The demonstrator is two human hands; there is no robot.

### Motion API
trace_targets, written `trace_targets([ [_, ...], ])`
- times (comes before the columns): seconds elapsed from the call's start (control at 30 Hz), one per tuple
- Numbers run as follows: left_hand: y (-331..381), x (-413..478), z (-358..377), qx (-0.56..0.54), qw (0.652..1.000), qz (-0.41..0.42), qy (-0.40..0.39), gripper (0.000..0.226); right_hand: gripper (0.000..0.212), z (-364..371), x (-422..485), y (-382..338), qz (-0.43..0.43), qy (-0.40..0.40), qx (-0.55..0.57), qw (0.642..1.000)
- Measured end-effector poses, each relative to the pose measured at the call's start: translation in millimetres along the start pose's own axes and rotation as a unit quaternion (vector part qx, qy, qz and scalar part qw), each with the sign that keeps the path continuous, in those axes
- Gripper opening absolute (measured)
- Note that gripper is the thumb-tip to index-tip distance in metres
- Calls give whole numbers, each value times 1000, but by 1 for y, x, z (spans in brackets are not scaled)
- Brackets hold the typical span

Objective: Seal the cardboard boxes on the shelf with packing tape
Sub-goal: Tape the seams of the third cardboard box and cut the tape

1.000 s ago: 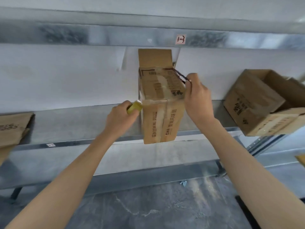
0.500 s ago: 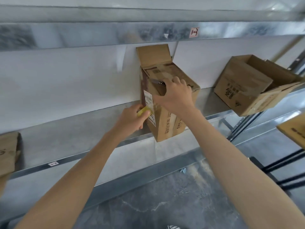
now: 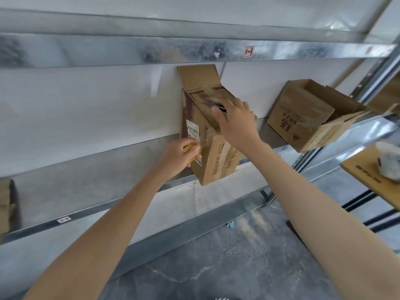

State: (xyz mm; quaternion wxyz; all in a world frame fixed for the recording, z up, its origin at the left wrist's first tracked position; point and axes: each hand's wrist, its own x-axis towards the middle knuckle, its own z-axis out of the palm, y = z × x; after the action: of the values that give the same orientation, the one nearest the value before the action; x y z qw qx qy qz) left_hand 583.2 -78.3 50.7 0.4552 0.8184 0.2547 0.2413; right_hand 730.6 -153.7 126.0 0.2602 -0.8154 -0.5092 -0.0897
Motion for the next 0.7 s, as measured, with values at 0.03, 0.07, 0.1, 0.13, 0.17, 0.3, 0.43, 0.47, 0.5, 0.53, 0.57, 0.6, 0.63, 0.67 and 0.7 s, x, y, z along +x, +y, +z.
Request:
trace_targets([
  [0.03,1,0,1,-9,1000,-5,1,17,41,-2,-6,0,-8,25,-1,1000],
  [0.07,1,-1,2,-17,1000,-8,3,17,40,-4,-14,0,-17,45,1,999],
  [0.1,2,-1,2,-25,1000,-11,2,17,39,-4,-23,-1,-26,63,10,998],
  [0.13,2,-1,2,-33,999,-15,1,17,37,-4,-34,-2,-33,79,27,996],
  [0.17,3,-2,2,-42,999,-20,-1,17,35,-2,-45,-3,-37,92,51,994],
  [0.3,2,-3,0,-101,992,-69,1,17,27,14,-89,-5,-17,65,139,988],
  [0.43,1,-7,-4,-110,992,-64,-16,16,27,36,-110,1,86,-60,197,975],
  [0.47,0,-7,-5,-95,993,-64,-20,15,27,40,-111,2,111,-89,216,966],
  [0.5,0,-7,-5,-82,994,-64,-23,14,28,42,-110,2,131,-112,234,957],
  [0.53,0,-8,-6,-76,995,-64,-25,14,30,44,-109,2,144,-130,248,949],
  [0.57,0,-8,-6,-76,995,-63,-27,14,33,44,-107,2,154,-145,259,942],
  [0.6,0,-8,-7,-75,995,-62,-29,14,35,45,-105,1,161,-154,270,937],
  [0.63,1,-8,-7,-73,995,-62,-31,14,36,44,-102,0,164,-157,281,932],
  [0.67,1,-8,-7,-71,995,-64,-31,14,35,44,-100,-1,166,-157,289,930],
  [0.7,2,-8,-7,-69,995,-66,-32,14,34,44,-97,-2,167,-156,294,928],
])
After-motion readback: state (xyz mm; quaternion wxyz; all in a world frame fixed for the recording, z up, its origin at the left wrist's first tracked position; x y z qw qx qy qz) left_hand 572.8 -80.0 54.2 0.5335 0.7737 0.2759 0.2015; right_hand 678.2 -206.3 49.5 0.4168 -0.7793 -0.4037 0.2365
